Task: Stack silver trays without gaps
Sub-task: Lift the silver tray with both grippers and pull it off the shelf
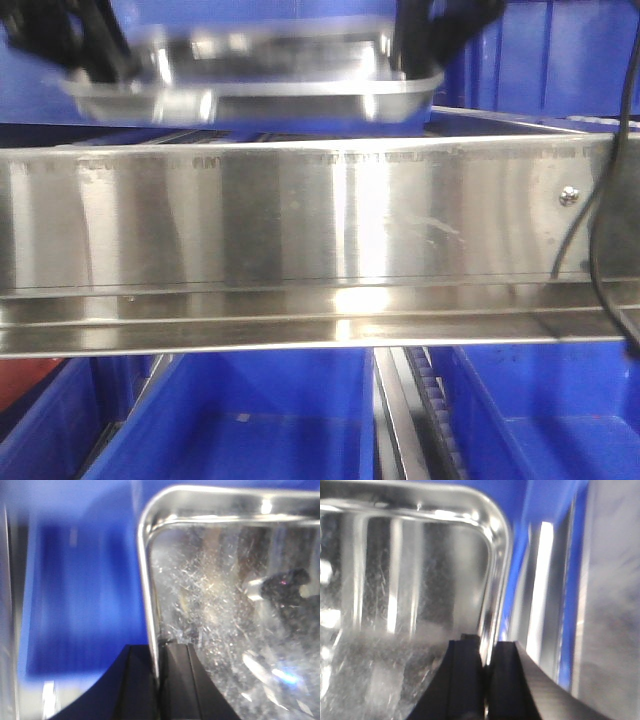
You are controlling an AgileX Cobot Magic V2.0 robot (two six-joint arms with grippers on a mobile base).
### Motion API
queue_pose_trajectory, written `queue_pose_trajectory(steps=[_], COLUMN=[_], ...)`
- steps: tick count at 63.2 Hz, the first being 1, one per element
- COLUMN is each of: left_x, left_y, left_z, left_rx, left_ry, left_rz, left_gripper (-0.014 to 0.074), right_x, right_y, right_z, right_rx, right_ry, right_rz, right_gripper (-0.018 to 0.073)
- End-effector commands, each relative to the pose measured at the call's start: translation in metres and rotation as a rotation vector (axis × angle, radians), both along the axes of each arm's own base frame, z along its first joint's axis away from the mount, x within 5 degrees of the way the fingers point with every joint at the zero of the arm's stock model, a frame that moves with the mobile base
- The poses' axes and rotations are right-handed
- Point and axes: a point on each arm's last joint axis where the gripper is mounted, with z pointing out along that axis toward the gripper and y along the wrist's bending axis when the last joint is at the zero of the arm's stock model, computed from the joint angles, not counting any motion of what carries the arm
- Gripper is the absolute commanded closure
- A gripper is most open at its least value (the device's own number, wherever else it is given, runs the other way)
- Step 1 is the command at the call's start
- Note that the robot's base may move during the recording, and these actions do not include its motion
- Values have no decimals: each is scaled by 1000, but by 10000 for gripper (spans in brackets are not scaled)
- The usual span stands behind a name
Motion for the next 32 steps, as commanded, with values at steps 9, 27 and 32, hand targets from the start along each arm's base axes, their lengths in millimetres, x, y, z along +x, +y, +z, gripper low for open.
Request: queue_pose_trajectory(steps=[9,27,32], left_x=[-26,-55,-60], left_y=[0,2,4], left_z=[52,92,99], left_rx=[-58,-100,-113], left_ry=[-218,-392,-431], left_rz=[0,-8,2], left_gripper=[614,614,614], right_x=[-20,-49,-55], right_y=[2,5,4], right_z=[39,74,82], right_rx=[10,-32,-37], right_ry=[-175,-342,-386], right_rz=[49,14,-7], right_gripper=[637,637,637])
